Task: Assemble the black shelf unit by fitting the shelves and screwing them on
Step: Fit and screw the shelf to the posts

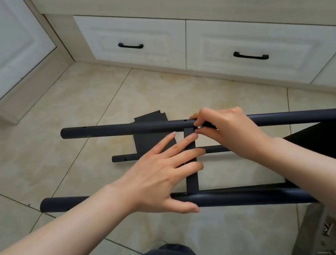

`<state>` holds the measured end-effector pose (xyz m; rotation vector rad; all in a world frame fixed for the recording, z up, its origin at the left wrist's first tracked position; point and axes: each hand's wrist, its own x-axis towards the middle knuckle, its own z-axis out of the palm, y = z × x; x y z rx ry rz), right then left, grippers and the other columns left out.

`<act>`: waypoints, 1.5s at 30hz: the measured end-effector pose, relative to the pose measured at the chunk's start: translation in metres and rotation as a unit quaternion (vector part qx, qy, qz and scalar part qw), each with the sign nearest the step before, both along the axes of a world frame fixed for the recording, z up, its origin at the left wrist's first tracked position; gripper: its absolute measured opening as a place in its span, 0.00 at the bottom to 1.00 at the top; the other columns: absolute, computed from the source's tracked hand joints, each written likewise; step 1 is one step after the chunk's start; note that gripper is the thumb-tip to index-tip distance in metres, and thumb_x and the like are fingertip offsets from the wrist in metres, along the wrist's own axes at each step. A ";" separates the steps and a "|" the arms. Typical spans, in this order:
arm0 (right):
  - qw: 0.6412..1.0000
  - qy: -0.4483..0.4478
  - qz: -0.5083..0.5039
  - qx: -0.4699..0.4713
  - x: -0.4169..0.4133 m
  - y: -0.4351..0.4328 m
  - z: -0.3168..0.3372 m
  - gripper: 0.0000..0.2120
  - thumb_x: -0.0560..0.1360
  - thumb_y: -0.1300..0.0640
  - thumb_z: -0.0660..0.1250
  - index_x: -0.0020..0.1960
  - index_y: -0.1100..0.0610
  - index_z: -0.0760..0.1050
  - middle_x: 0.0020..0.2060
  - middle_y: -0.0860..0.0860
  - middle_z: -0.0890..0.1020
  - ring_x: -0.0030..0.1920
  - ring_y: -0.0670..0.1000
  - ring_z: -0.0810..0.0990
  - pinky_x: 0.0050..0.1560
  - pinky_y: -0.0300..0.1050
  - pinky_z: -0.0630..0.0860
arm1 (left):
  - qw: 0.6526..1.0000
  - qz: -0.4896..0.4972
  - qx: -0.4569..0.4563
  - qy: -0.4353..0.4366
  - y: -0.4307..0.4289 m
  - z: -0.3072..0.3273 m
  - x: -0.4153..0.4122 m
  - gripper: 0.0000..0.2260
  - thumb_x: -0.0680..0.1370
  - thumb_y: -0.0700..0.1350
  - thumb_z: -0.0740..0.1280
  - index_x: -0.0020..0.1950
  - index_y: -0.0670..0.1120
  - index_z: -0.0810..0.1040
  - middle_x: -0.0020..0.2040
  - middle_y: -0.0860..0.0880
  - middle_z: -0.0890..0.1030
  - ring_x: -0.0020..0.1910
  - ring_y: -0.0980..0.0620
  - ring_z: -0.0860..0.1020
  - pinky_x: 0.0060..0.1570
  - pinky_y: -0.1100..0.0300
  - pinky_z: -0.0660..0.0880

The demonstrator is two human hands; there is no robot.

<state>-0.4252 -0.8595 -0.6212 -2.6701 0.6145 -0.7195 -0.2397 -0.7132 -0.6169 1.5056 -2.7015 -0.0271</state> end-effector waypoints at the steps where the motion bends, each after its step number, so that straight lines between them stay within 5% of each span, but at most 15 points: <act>1: 1.000 -0.004 0.000 -0.008 0.000 0.000 -0.001 0.06 0.78 0.58 0.70 0.49 0.62 0.76 0.44 0.57 0.85 0.41 0.60 0.84 0.38 0.55 0.78 | 1.000 0.001 -0.001 0.003 -0.001 0.000 0.000 0.34 0.75 0.73 0.60 0.69 0.49 0.75 0.77 0.49 0.69 0.82 0.46 0.50 0.80 0.45 0.44; 12: 0.996 -0.070 -0.019 -0.053 0.002 0.006 -0.004 0.11 0.74 0.60 0.74 0.45 0.66 0.75 0.48 0.54 0.86 0.40 0.57 0.86 0.33 0.53 0.80 | 1.000 0.018 -0.016 0.008 0.000 0.000 -0.002 0.32 0.74 0.74 0.61 0.63 0.50 0.78 0.70 0.49 0.75 0.80 0.41 0.58 0.79 0.40 0.51; 27: 0.992 -0.099 -0.061 -0.043 0.009 0.011 -0.009 0.13 0.73 0.56 0.76 0.43 0.64 0.75 0.47 0.53 0.87 0.43 0.52 0.87 0.34 0.51 0.81 | 0.998 0.043 -0.041 0.015 0.007 -0.003 -0.001 0.34 0.72 0.75 0.61 0.61 0.50 0.80 0.68 0.50 0.77 0.78 0.40 0.62 0.79 0.42 0.46; 36: 0.995 -0.065 -0.055 0.057 0.004 0.016 -0.003 0.08 0.73 0.59 0.75 0.48 0.62 0.80 0.55 0.53 0.85 0.54 0.54 0.84 0.53 0.57 0.80 | 0.992 0.091 0.054 0.061 0.013 -0.005 0.002 0.41 0.73 0.77 0.57 0.79 0.55 0.64 0.83 0.55 0.52 0.81 0.55 0.38 0.79 0.50 0.37; 39: 0.995 -0.065 -0.031 0.065 -0.006 0.022 -0.001 0.06 0.73 0.61 0.75 0.49 0.61 0.81 0.54 0.53 0.84 0.61 0.53 0.79 0.60 0.48 0.76 | 0.992 0.088 0.064 0.059 0.013 -0.004 0.002 0.41 0.73 0.76 0.57 0.80 0.55 0.63 0.83 0.55 0.49 0.81 0.55 0.37 0.79 0.49 0.39; 45: 0.998 -0.044 0.024 0.046 -0.035 0.037 0.000 0.06 0.73 0.59 0.74 0.48 0.60 0.85 0.43 0.51 0.84 0.44 0.55 0.78 0.46 0.48 0.76 | 0.992 0.087 0.056 0.070 0.019 -0.008 0.000 0.41 0.75 0.74 0.58 0.83 0.55 0.55 0.83 0.56 0.47 0.81 0.54 0.38 0.79 0.48 0.42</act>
